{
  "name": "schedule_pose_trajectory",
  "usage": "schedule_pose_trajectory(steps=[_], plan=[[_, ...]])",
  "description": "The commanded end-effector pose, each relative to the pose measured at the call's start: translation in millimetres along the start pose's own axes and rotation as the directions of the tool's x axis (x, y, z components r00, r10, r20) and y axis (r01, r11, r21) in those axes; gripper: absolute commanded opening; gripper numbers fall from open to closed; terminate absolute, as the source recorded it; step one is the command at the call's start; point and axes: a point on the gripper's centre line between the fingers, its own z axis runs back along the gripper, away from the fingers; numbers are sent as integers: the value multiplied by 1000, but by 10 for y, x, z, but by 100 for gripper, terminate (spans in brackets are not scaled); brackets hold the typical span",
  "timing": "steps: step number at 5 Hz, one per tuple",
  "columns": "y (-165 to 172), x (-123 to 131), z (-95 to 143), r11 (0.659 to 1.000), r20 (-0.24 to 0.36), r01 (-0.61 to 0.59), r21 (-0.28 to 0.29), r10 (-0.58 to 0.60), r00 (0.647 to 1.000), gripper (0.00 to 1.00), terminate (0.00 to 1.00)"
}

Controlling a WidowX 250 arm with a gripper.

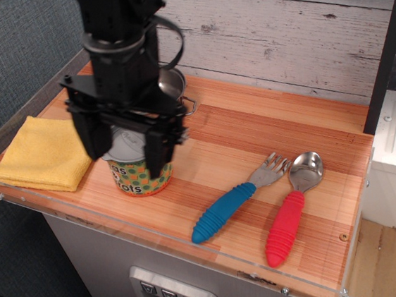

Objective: Pick up the can at the front of the counter and move it to wall next to the pot.

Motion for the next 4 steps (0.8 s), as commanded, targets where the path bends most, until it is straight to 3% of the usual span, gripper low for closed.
schedule_pose_trajectory(steps=[1, 4], plan=[[510, 12, -163, 983, 35, 158, 95, -162, 986, 100, 0], [766, 140, -538, 915, -24, 396, 78, -396, 918, 100, 0]])
